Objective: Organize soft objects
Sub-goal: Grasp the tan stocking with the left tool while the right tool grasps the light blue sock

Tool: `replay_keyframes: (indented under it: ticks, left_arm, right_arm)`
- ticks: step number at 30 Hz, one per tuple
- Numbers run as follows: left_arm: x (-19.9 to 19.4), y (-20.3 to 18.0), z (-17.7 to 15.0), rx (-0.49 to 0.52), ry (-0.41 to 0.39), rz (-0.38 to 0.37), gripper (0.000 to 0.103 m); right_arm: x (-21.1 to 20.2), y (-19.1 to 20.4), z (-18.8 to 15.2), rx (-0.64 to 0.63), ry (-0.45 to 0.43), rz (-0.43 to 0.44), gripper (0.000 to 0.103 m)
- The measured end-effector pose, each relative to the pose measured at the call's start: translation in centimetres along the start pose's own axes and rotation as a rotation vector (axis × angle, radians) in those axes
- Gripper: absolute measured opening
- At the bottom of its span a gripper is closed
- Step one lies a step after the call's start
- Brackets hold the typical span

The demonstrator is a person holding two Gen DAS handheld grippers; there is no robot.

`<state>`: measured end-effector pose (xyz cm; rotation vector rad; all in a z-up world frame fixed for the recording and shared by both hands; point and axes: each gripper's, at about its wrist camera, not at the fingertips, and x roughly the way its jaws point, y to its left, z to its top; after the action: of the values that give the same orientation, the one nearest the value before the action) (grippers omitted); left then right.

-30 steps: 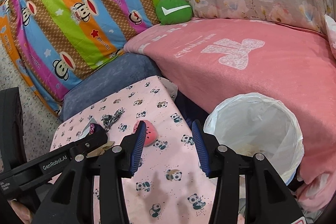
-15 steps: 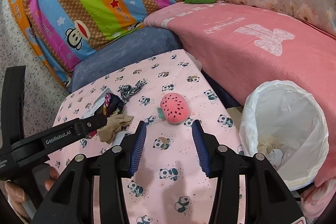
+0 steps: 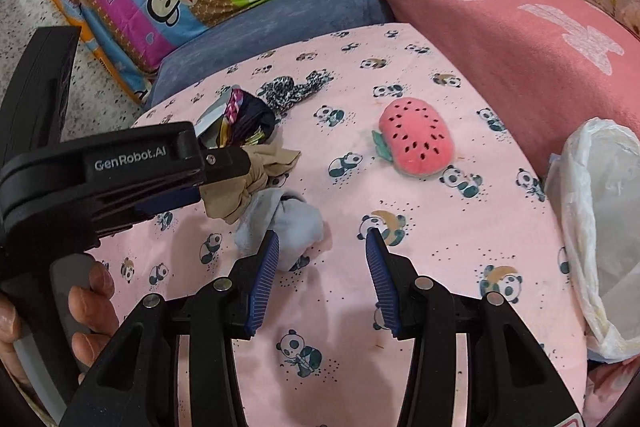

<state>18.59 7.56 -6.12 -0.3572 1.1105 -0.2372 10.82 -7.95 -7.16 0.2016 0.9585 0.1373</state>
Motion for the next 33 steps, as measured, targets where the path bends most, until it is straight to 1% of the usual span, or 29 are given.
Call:
replay_keyframes:
  ticks: [2,3,5,9,10,11,12,14,16,20,24,33]
  left_arm:
    - [0.6,0.4,0.3,-0.012,0.015,-0.011,0.034]
    - [0.8,0.6,0.3,-0.014,0.018,-0.011,0.03]
    - [0.9,1.0,0.3,-0.015,0.022,-0.015,0.028]
    - [0.8,1.4,0.3,-0.009,0.021,-0.027,0.025]
    - [0.7,1.5,0.3,-0.008,0.022,-0.027,0.024]
    - [0.7,1.5,0.2,-0.008,0.022,-0.028,0.024]
    - [0.6,1.6,0.2,-0.008,0.021,-0.028,0.023]
    - [0.5,1.6,0.1,-0.008,0.02,-0.026,0.023]
    - [0.3,1.5,0.1,-0.009,0.018,-0.025,0.022]
    - [-0.4,1.0,-0.3,0.001,0.012,-0.032,0.021]
    - [-1.7,-0.2,-0.7,0.025,-0.011,-0.039,0.019]
    - [-5.0,-4.8,-1.7,0.111,-0.058,-0.086,0.019]
  right_arm:
    - [1.1,0.6,0.0,-0.01,0.021,0.005,0.045]
    - [1.6,0.8,0.0,-0.013,0.032,0.008,0.045]
    - [2.4,1.1,-0.1,-0.016,0.047,0.018,0.045]
    - [3.7,1.5,-0.1,-0.01,0.075,0.041,0.045]
    - [4.0,1.6,-0.1,-0.006,0.083,0.049,0.043]
    - [4.1,1.6,-0.1,-0.004,0.085,0.055,0.036]
    - [4.2,1.6,-0.1,-0.003,0.086,0.063,0.034]
    - [4.3,1.6,0.0,-0.003,0.086,0.073,0.019]
    - [3.8,1.6,0.0,-0.006,0.073,0.078,0.015]
    - [2.2,1.6,0.1,-0.029,0.035,0.065,0.014]
    - [0.0,1.0,0.4,-0.024,-0.011,0.052,0.014]
    - [-5.7,-1.8,1.2,0.028,-0.141,0.019,0.014]
